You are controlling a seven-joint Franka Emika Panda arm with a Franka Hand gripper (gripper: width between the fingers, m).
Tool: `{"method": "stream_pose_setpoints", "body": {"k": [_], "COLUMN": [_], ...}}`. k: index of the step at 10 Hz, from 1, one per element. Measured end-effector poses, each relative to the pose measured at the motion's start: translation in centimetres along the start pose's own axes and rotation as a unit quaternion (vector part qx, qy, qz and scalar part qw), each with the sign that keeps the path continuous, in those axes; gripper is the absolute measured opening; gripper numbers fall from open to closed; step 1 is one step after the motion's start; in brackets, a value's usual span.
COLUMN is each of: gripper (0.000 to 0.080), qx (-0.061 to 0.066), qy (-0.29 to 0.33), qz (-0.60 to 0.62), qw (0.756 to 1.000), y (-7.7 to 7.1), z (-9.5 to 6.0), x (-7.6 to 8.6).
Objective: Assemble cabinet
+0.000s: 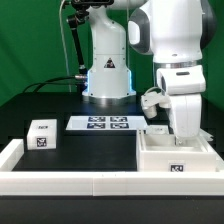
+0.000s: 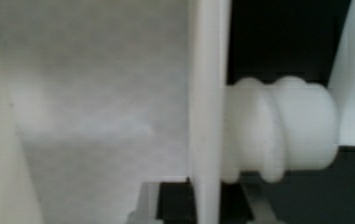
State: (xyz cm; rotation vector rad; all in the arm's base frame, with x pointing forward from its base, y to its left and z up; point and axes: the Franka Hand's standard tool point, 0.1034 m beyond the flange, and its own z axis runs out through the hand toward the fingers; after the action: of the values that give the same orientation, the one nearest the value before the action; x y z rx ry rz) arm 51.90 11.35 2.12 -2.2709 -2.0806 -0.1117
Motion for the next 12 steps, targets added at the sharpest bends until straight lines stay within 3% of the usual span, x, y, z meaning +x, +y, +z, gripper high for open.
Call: {"method": "stream_pose_setpoints", "body": {"k": [4, 5, 6, 7, 8, 9, 10, 12], "gripper": [0.0039, 0.0244, 0.0244, 0.0432, 0.0568, 0.0568, 0.0734, 0.0779], "qx": [-0.002, -0.004, -0.007, -0.01, -0.013, -0.014, -0.015, -0.019], "qy": [-0.003, -0.004, -0.005, -0.008, -0.011, -0.013, -0.016, -0.019], "qz": [-0.002, -0.001, -0.002, -0.003, -0.005, 0.001, 0.003, 0.014], "qw": [1.0, 1.0, 1.0, 1.0, 1.0, 1.0, 1.0, 1.0], "y": [-0.3, -0.4, -0.6, -1.1, -1.6, -2.3, -3.4, -5.8], "z": [-0.5, -1.0, -1.5, -2.4, -3.1, -3.7, -4.4, -5.3], "x": [-0.3, -0.1, -0.2, -0.3, -0.4, -0.5, -0.4, 0.1]}}
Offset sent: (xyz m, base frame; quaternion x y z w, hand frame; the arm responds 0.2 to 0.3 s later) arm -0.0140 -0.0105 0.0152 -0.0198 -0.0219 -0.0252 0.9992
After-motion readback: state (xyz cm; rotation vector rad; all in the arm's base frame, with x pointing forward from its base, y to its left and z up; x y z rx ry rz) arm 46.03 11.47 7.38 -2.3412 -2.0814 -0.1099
